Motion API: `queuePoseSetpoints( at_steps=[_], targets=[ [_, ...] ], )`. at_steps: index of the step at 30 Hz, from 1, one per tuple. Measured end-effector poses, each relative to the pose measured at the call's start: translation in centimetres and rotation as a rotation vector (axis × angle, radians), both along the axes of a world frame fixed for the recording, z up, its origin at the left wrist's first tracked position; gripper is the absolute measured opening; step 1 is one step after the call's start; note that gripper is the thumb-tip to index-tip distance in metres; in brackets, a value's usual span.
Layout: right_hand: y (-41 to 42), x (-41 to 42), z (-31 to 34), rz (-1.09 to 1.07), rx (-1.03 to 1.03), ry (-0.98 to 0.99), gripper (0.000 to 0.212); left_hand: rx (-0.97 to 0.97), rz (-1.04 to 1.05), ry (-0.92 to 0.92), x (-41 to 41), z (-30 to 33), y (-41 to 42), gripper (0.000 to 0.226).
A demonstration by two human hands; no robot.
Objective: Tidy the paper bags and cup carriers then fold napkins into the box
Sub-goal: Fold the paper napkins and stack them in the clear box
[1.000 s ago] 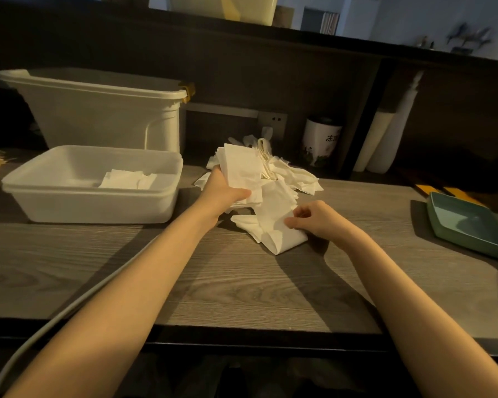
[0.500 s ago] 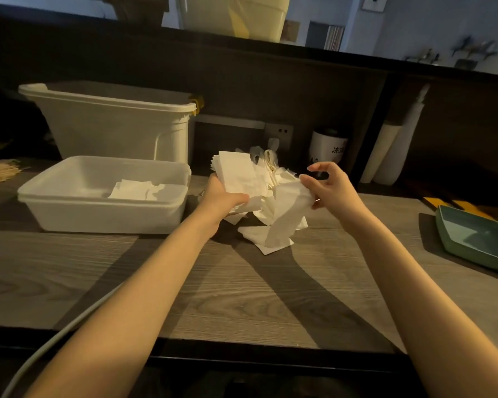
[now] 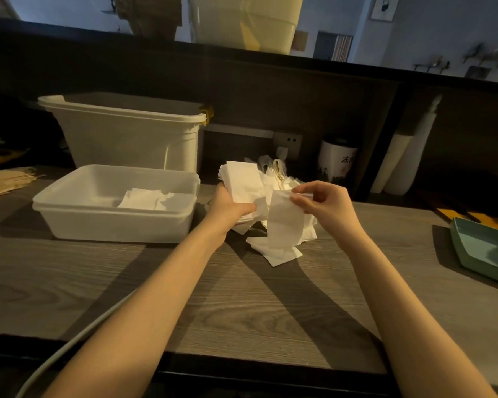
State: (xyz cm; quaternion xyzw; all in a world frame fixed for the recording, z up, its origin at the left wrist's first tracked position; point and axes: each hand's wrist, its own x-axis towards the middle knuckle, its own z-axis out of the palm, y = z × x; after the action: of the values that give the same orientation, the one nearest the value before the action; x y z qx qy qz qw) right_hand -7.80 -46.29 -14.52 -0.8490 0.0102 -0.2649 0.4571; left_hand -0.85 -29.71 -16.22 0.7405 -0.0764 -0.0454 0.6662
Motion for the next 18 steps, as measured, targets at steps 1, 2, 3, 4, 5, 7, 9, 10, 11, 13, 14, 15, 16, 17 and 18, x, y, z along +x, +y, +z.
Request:
queuePoseSetpoints(
  at_steps=[1,2,3,4,5,7,9,10,11,13,14,15,16,17,18],
  targets=[
    [0.1,0.0,0.0,-0.016,-0.010,-0.001,0.009,0.002,-0.002,-0.004,0.0,0.0,0.0,0.067],
    [0.1,0.1,0.0,-0.029,-0.009,0.000,0.007,0.008,-0.003,-0.009,0.0,0.0,0.0,0.067],
    [0.2,0.1,0.0,-0.044,-0.008,-0.001,0.004,0.015,-0.003,-0.011,-0.1,0.0,-0.1,0.067],
    [0.2,0.2,0.0,-0.063,-0.006,-0.008,0.002,0.017,-0.006,-0.010,-0.1,0.0,-0.1,0.067],
    [0.2,0.2,0.0,-0.086,-0.006,-0.017,0.003,0.016,-0.013,-0.007,-0.2,0.0,-0.1,0.068],
    [0.0,0.4,-0.2,-0.145,-0.025,-0.037,0.007,0.006,-0.025,-0.001,-0.2,0.0,-0.1,0.070],
    [-0.1,0.3,-0.1,-0.212,-0.037,-0.050,0.008,-0.006,-0.029,0.003,-0.2,-0.1,-0.2,0.071],
    [-0.1,0.1,0.0,-0.230,-0.028,-0.056,0.008,-0.009,-0.026,0.007,-0.2,-0.1,-0.2,0.071],
    [-0.2,-0.1,0.3,-0.224,-0.012,-0.061,0.006,-0.007,-0.027,0.013,-0.2,-0.1,-0.2,0.071],
    [-0.1,-0.6,0.9,-0.129,0.051,-0.061,0.006,-0.010,-0.036,0.024,0.0,-0.3,-0.3,0.068],
    [0.1,-0.9,1.1,-0.060,0.101,-0.060,0.008,-0.013,-0.038,0.029,0.0,-0.3,-0.3,0.067],
    [0.2,-1.1,1.4,-0.002,0.158,-0.064,0.011,-0.016,-0.037,0.037,0.0,-0.3,-0.4,0.064],
    [0.4,-1.3,1.6,0.037,0.214,-0.069,0.014,-0.023,-0.033,0.048,0.0,-0.3,-0.4,0.062],
    [0.6,-1.4,1.6,0.063,0.264,-0.075,0.016,-0.025,-0.033,0.064,-0.1,-0.1,-0.5,0.059],
    [0.7,-1.4,1.7,0.080,0.307,-0.080,0.016,-0.022,-0.043,0.080,-0.2,0.0,-0.7,0.058]
  ],
)
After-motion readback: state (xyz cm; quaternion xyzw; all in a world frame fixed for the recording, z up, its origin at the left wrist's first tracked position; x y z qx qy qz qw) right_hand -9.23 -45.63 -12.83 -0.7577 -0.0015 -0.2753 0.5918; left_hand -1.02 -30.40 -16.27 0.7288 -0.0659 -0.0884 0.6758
